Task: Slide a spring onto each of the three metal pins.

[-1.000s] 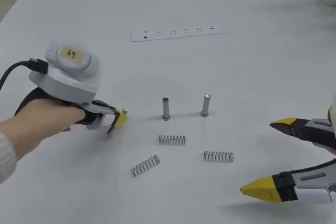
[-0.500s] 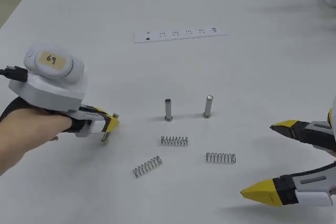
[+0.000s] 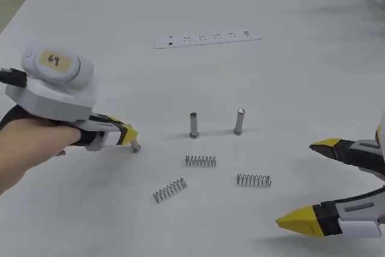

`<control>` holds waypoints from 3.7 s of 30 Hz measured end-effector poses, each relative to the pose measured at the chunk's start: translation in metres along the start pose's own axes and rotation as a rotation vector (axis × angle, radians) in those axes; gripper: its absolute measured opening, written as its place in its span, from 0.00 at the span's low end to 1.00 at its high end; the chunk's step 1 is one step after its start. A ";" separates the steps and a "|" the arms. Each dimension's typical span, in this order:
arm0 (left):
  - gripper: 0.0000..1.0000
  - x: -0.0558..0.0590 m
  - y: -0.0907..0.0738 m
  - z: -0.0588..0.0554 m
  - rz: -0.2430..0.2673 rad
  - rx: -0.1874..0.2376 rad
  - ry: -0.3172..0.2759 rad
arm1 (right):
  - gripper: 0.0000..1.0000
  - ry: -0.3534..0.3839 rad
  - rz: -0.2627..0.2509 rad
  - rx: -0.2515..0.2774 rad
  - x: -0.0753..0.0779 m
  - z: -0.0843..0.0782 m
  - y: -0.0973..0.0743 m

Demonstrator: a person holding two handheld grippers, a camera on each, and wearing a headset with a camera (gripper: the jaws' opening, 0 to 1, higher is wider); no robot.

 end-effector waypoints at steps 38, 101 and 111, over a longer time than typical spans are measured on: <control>0.00 0.005 0.023 0.019 -0.006 0.053 0.038 | 0.95 0.010 -0.013 -0.006 0.001 -0.003 -0.002; 0.63 0.017 0.026 0.004 -0.058 0.040 0.122 | 0.96 -0.002 -0.009 -0.014 0.001 -0.003 0.000; 0.85 0.022 0.023 -0.004 -0.096 0.053 0.142 | 0.96 -0.004 -0.008 -0.015 0.001 -0.002 0.002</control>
Point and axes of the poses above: the centre of the closed fingertips' face, and the gripper's own axes: y roughly forward along the fingers, x roughly to its right, z roughly out of its top, the point moved 3 cm from there along -y, roughly backward along the fingers, and after that the axes turned 8 degrees about -z, right-handed, at the moved point
